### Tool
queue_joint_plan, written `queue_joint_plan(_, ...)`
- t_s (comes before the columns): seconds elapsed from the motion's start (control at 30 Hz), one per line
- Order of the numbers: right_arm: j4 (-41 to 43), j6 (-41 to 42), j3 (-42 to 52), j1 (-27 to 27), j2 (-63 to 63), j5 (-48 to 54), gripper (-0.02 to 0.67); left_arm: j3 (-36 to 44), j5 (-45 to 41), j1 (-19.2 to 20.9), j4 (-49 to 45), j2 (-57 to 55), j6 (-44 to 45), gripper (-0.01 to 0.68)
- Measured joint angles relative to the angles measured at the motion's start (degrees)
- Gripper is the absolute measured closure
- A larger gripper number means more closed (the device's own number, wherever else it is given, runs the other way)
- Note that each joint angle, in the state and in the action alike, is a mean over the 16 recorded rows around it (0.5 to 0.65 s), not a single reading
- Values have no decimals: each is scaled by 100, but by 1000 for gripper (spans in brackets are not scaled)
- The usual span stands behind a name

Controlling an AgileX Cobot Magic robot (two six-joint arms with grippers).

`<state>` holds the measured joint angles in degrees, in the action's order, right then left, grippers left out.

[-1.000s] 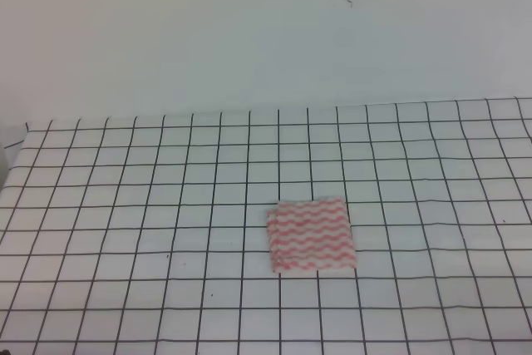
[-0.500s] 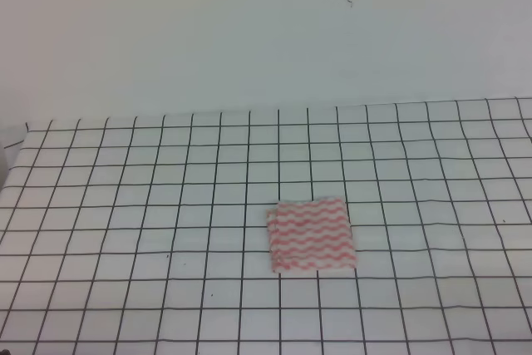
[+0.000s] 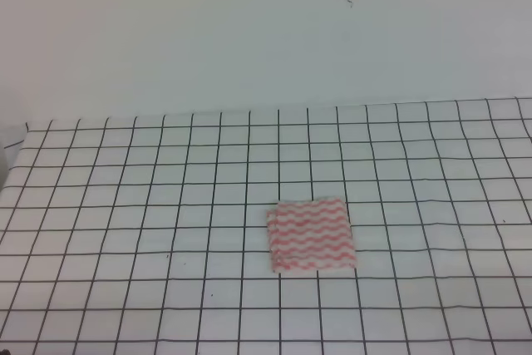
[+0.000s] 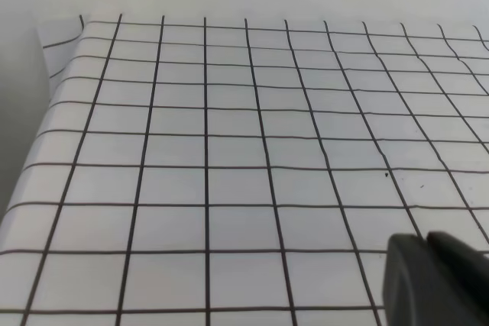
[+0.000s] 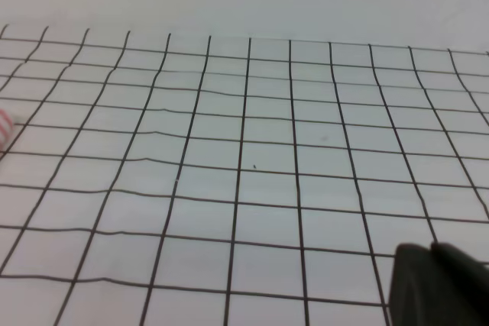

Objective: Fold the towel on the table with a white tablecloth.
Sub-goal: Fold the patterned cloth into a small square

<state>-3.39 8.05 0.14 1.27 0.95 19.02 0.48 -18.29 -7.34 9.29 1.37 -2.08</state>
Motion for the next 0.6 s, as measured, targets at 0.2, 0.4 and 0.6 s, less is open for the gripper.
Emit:
queue_joint_plan(0.2, 0, 0, 0, 0, 0, 0, 650, -11, 10, 0, 2, 0, 0, 672)
queue_joint_plan(0.4, 0, 0, 0, 0, 0, 0, 650, 11, 24, 0, -3, 4, 1, 673)
queue_joint_plan(0.6, 0, 0, 0, 0, -3, 0, 650, 11, 24, 0, -3, 9, 1, 673)
